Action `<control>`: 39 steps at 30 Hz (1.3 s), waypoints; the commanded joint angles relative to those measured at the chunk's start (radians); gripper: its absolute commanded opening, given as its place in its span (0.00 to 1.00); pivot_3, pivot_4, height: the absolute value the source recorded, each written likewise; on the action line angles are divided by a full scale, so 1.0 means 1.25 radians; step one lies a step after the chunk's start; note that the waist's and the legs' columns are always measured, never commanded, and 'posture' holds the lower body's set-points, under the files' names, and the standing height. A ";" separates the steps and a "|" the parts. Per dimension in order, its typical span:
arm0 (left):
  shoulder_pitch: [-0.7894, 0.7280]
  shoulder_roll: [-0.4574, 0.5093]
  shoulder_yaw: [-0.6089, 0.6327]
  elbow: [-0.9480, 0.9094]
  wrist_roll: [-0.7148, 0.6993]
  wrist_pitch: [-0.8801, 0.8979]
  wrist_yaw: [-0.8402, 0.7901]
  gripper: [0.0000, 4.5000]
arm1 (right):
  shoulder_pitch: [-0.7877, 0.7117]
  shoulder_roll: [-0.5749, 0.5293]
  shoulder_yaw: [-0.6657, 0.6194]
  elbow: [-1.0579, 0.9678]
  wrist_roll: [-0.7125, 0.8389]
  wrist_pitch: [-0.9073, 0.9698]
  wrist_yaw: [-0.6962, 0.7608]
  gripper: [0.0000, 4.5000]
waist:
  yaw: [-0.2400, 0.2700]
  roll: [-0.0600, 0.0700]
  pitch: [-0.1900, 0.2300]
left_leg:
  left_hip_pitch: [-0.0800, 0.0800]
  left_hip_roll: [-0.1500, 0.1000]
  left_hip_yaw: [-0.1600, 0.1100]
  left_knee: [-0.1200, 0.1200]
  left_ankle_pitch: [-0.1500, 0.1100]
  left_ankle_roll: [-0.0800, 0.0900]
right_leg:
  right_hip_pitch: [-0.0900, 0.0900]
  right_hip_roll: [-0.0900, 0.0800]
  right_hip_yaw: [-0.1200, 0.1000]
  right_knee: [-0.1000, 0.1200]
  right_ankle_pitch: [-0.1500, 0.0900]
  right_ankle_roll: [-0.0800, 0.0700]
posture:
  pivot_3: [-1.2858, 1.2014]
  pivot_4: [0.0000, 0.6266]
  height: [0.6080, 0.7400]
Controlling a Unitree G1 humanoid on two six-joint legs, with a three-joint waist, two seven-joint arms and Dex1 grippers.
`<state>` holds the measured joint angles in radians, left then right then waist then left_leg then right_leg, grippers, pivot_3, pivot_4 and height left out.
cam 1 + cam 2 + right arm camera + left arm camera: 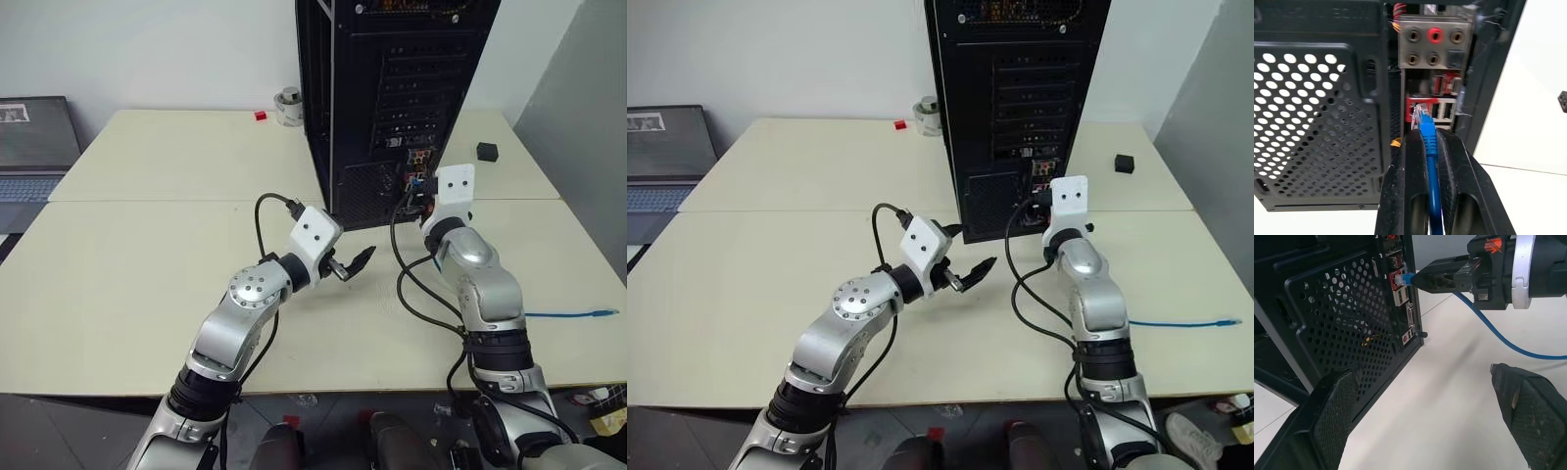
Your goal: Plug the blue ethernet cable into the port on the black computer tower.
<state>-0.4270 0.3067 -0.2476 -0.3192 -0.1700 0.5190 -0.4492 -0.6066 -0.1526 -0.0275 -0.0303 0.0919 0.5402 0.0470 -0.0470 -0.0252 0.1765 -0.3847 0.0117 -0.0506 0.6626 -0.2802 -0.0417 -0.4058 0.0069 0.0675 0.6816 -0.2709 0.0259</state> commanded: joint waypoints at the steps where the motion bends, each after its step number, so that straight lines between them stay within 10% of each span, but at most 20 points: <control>1: -0.015 -0.005 0.013 -0.014 0.007 -0.017 0.000 0.99 | -0.023 0.000 0.019 -0.027 -0.011 -0.020 0.015 0.00 | -0.001 0.000 0.000 | 0.000 0.000 0.000 0.000 0.000 0.000 | 0.000 0.000 0.000 0.000 0.000 0.000 | 0.52 0.24 1.00; 39: -0.024 -0.007 0.014 -0.008 0.014 -0.012 -0.009 0.99 | -0.053 0.069 -0.053 -0.009 -0.018 0.050 -0.071 0.00 | -0.002 0.000 0.000 | 0.000 0.000 0.000 0.000 0.000 0.000 | 0.000 0.000 0.000 0.000 0.000 0.000 | 0.52 0.24 1.00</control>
<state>-0.4391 0.3020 -0.2463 -0.3096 -0.1533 0.5185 -0.4537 -0.6448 -0.0703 -0.0776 -0.0260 0.0628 0.6003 -0.0245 -0.0495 -0.0252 0.1766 -0.3851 0.0112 -0.0508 0.6623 -0.2802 -0.0417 -0.4060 0.0065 0.0680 0.6812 -0.2710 0.0259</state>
